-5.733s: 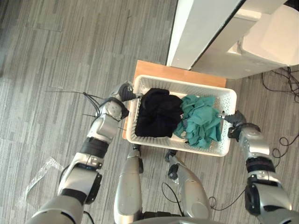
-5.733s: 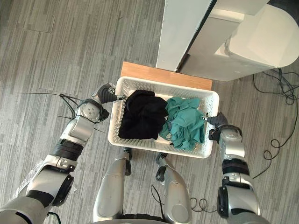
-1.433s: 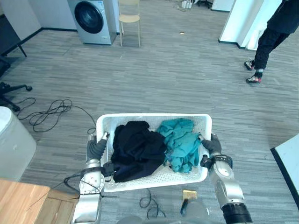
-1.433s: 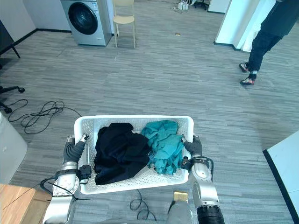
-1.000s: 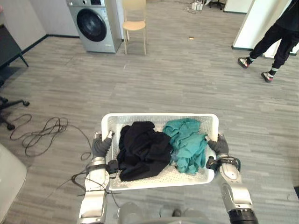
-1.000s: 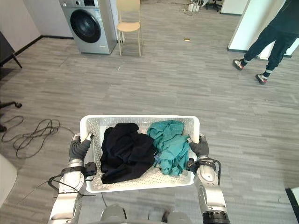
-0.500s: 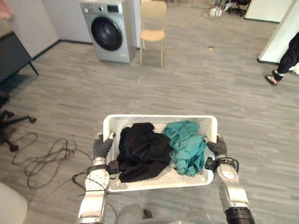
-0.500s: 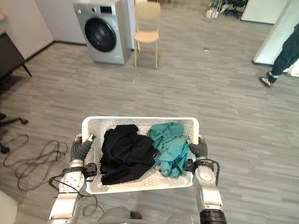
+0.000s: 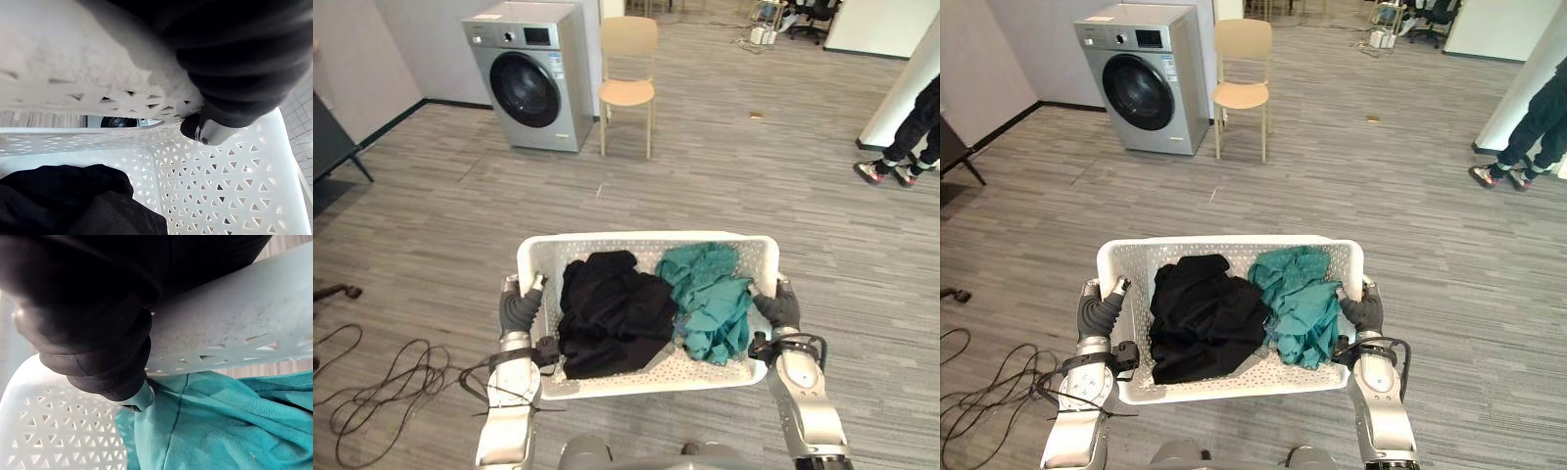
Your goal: Pick up the laundry basket with both hands and put the clothes into the washing machine.
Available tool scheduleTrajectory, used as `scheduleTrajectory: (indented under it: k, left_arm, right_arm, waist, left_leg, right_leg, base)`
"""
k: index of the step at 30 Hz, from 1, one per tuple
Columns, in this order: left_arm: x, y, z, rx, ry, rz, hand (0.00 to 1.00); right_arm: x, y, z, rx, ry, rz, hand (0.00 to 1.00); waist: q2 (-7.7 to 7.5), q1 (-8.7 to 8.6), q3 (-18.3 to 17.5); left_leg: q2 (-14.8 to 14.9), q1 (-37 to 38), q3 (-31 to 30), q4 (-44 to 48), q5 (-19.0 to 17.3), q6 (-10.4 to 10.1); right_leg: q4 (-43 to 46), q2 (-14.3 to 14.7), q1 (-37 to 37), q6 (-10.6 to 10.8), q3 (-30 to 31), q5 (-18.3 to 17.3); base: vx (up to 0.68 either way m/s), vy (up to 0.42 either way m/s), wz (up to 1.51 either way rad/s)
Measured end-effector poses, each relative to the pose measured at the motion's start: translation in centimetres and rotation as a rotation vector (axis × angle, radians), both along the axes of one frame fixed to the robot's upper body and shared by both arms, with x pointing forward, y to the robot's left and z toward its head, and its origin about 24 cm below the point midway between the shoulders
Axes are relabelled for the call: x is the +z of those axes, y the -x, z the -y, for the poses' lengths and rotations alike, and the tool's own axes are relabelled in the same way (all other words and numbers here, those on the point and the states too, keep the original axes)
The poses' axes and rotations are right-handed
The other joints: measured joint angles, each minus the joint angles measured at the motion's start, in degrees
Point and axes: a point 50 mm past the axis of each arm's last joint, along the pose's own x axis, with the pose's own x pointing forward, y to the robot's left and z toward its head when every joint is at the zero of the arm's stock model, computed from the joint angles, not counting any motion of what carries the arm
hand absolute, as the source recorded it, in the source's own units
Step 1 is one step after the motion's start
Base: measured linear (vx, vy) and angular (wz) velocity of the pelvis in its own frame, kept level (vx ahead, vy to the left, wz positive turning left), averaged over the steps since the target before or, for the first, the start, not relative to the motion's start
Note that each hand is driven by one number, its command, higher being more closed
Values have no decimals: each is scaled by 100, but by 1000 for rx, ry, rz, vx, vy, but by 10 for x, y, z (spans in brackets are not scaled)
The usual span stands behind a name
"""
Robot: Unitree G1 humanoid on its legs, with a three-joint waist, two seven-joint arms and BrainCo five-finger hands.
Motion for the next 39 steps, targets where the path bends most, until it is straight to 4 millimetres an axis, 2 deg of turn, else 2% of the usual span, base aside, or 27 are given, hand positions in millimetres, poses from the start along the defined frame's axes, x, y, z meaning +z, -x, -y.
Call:
scheduleTrajectory:
  k: [2, 3, 5, 6, 12, 17, 19, 20, 21, 22, 23, 24, 25, 26, 27, 28, 29, 30, 31, 32, 33, 34, 35, 36, 37, 38, 39]
  left_arm:
    - [0, 0, 1, -2, 10, 5, 100]
    - [-3, 1, 4, -4, 22, -8, 100]
    - [-6, 2, 2, -6, 9, -26, 100]
    - [-7, 2, 7, -49, -10, -41, 100]
    - [-8, 3, 8, -51, -9, -45, 100]
    - [-27, 13, 6, -50, 15, -132, 100]
    - [-40, 16, 4, -40, 31, -187, 100]
    - [-46, 18, 1, -26, 42, -215, 100]
    - [-52, 20, -1, -15, 64, -238, 100]
    - [-54, 22, -1, -8, 89, -245, 100]
    - [-59, 28, 1, 0, 128, -264, 100]
    - [-61, 29, 2, -3, 142, -271, 100]
    - [-62, 30, 3, -12, 149, -278, 100]
    - [-63, 31, 4, -10, 159, -279, 100]
    - [-64, 34, 1, 9, 175, -281, 100]
    - [-64, 35, -2, 18, 170, -286, 100]
    - [-66, 40, -9, 35, 154, -302, 100]
    - [-66, 41, -13, 43, 146, -306, 100]
    - [-66, 42, -17, 49, 129, -308, 100]
    - [-64, 41, -18, 42, 126, -302, 100]
    - [-64, 40, -17, 39, 132, -299, 100]
    - [-64, 39, -15, 31, 139, -294, 100]
    - [-62, 35, -14, 23, 143, -283, 100]
    - [-61, 33, -14, 21, 143, -277, 100]
    - [-59, 29, -14, 22, 142, -266, 100]
    - [-60, 24, -14, 18, 140, -258, 100]
    - [-61, 22, -13, 13, 142, -264, 100]
  right_arm:
    - [1, 0, 1, -3, 4, 6, 100]
    - [-3, 1, 3, -11, 3, -9, 100]
    - [-10, 6, 1, -23, -16, -36, 100]
    - [-18, 19, 6, -62, -7, -61, 100]
    - [-21, 23, 7, -67, -7, -64, 100]
    - [-49, 31, 6, -72, -23, -167, 100]
    - [-63, 32, 3, -65, -36, -226, 100]
    - [-71, 31, 0, -52, -43, -257, 100]
    - [-76, 28, -1, -44, -43, -278, 100]
    - [-78, 27, 0, -41, -39, -287, 100]
    - [-81, 27, 2, -36, -20, -306, 100]
    - [-81, 27, 3, -38, -12, -306, 100]
    - [-81, 27, 5, -43, 2, -310, 100]
    - [-80, 27, 8, -48, 10, -308, 100]
    - [-80, 21, 4, -26, 16, -303, 100]
    - [-81, 19, 2, -18, 14, -310, 100]
    - [-85, 18, -6, 6, 1, -331, 100]
    - [-87, 18, -10, 13, -11, -339, 100]
    - [-89, 19, -15, 17, -29, -345, 100]
    - [-88, 19, -16, 16, -31, -340, 100]
    - [-87, 18, -15, 15, -31, -335, 100]
    - [-84, 17, -14, 12, -25, -322, 100]
    - [-81, 16, -11, 9, -19, -309, 100]
    - [-79, 15, -12, 9, -19, -302, 100]
    - [-76, 14, -12, 10, -19, -288, 100]
    - [-74, 15, -13, 12, -20, -279, 100]
    - [-75, 16, -13, 11, -24, -282, 100]
  waist:
    - [-1, -13, -12]
    - [179, -12, -139]
    - [14, -55, -231]
    - [52, -340, -380]
    - [41, -326, -382]
    - [-49, -293, -432]
    - [-102, -158, -420]
    - [-102, -78, -411]
    - [-45, -8, -371]
    - [0, 3, -346]
    - [0, 32, -264]
    - [-10, 34, -233]
    - [-108, 43, -162]
    - [-52, 48, -127]
    - [-61, 128, -69]
    - [-102, 165, -17]
    - [-73, 146, 56]
    - [-85, 145, 57]
    - [-73, 128, 59]
    - [-43, 73, 72]
    - [-34, 15, 77]
    - [8, -65, 98]
    - [55, -82, 122]
    - [67, -108, 129]
    - [96, -198, 148]
    - [119, -215, 150]
    - [124, -237, 123]
  left_leg:
    - [-60, -60, -73, -920, 89, -105]
    - [-30, 115, -166, -2617, 1244, -410]
    - [-333, 238, -119, -2878, 1280, -363]
    - [-627, 1177, -132, -4989, 2315, -435]
    - [-623, 1167, -100, -4989, 2314, -437]
    - [-582, 1001, -93, -4965, 2311, -445]
    - [-511, 731, -79, -4534, 2113, -478]
    - [-395, 384, -95, -3971, 1844, -487]
    - [-257, 49, -116, -3312, 1494, -479]
    - [-181, -73, -130, -3013, 1327, -479]
    - [-108, -279, -120, -2356, 925, -419]
    - [-139, -345, -69, -2009, 762, -352]
    - [-361, -321, 49, -1436, 438, -79]
    - [-429, -167, 139, -1438, 261, 50]
    - [-530, 160, 314, -1642, -260, 55]
    - [-591, 335, 381, -1765, -304, 74]
    - [-623, 607, 408, -1962, -358, 102]
    - [-626, 744, 410, -2087, -363, 110]
    - [-622, 991, 394, -2371, -361, 112]
    - [-629, 1164, 352, -2599, -344, 138]
    - [-635, 1246, 338, -2687, -359, 111]
    - [-635, 1410, 333, -2822, -360, 19]
    - [-635, 1644, 335, -2996, -389, -92]
    - [-638, 1777, 320, -3109, -402, -164]
    - [-634, 2067, 200, -3270, -465, -374]
    - [-561, 2357, 51, -3127, -617, -635]
    - [-462, 2393, -83, -2890, -691, -762]
  right_leg:
    - [-86, -103, 41, 133, -4, 83]
    - [-313, -102, 181, 473, 131, 62]
    - [-456, -362, 218, 485, 93, 183]
    - [-547, -307, 259, 569, -63, -17]
    - [-571, -314, 251, 570, -81, -17]
    - [-744, -371, 251, 609, -519, 7]
    - [-731, -474, 192, 641, -917, 59]
    - [-731, -468, 128, 687, -1032, 130]
    - [-732, -403, 124, 690, -1085, 138]
    - [-742, -366, 173, 695, -1137, 133]
    - [-604, -414, 288, 684, -1321, -132]
    - [-343, -545, 276, 697, -1428, -307]
    - [366, -919, 267, 625, -1542, -640]
    - [959, -1068, 150, 270, -1580, -836]
    - [2845, -1647, -652, -501, -1380, -732]
    - [3468, -1828, -921, -715, -1162, -498]
    - [4203, -1852, -1326, -477, -942, -599]
    - [4418, -1779, -1498, -372, -957, -715]
    - [4434, -1504, -1814, -249, -1022, -890]
    - [3991, -1195, -2069, -115, -1106, -977]
    - [3700, -1086, -2189, -82, -1171, -998]
    - [2957, -852, -2451, -57, -1219, -952]
    - [1880, -569, -2620, 38, -1246, -638]
    - [1317, -449, -2666, 88, -1250, -391]
    - [524, -197, -2732, 176, -1158, 100]
    - [522, 16, -2796, -27, -792, 538]
    - [817, 95, -2783, -372, -556, 832]
  base:
    - [298, 218, -35]
    - [208, 224, -35]
    - [188, 189, -12]
    - [107, 100, 4]
    - [0, 0, 1]
    - [9, -5, 12]
    - [35, -7, -4]
    - [41, 7, -6]
    - [31, 7, 3]
    - [54, 47, 29]
    - [55, 79, 39]
    - [115, 193, 61]
    - [123, 206, 46]
    - [162, 324, 29]
    - [99, 208, -6]
    - [218, 222, -20]
    - [163, 63, -19]
    - [384, 111, -15]
    - [381, 83, 1]
    - [469, 98, 13]
    - [441, 75, 32]
    - [496, 56, 28]
    - [533, 47, 25]
    - [608, 16, 30]
    - [663, -23, 42]
    - [678, -52, 55]
    - [838, -139, 62]
